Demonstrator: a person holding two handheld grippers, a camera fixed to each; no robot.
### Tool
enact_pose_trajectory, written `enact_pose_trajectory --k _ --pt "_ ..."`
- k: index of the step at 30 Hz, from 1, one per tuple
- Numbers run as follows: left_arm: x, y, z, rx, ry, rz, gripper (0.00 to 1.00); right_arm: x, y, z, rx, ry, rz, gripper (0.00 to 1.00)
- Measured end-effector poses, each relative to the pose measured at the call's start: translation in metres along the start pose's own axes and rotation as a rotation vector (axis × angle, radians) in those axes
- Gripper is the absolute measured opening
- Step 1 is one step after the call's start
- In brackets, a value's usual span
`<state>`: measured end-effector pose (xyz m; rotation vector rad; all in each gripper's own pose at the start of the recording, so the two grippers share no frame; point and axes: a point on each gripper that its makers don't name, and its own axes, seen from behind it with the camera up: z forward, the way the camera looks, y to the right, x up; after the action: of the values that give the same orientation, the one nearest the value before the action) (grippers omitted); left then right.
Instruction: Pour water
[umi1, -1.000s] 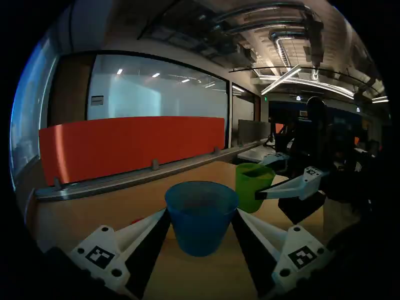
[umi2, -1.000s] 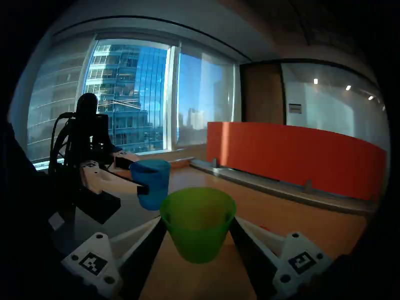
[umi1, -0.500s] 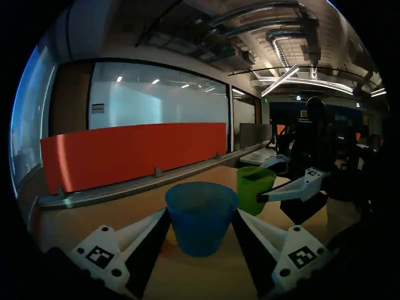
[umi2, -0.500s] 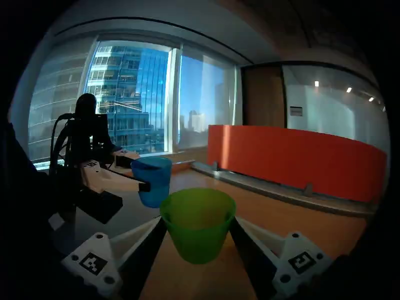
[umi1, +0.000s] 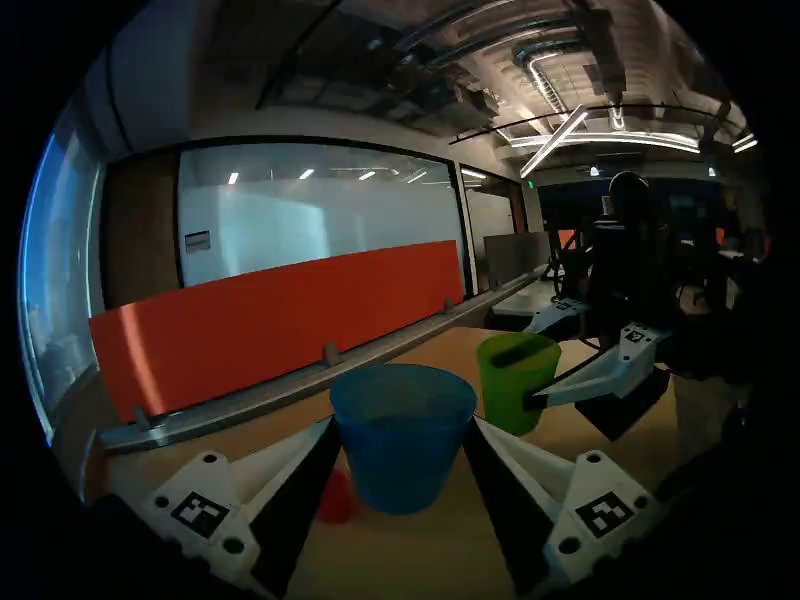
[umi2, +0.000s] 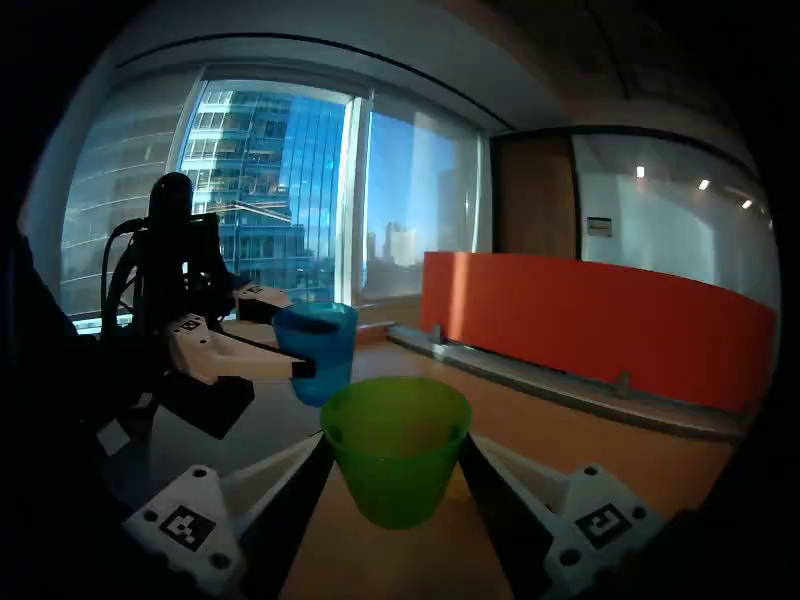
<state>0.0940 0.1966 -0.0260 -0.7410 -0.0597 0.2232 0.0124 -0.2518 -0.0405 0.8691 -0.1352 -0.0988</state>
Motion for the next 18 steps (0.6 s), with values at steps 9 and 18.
enact_pose_trajectory --k 9,18 --pt "0.008 -0.002 0.004 0.029 -0.019 0.128 0.84 -0.008 -0.005 0.010 0.022 -0.010 0.003 0.88" --pt "0.019 -0.002 0.011 0.046 -0.035 0.244 0.84 -0.017 -0.011 0.016 0.050 -0.018 0.009 0.88"
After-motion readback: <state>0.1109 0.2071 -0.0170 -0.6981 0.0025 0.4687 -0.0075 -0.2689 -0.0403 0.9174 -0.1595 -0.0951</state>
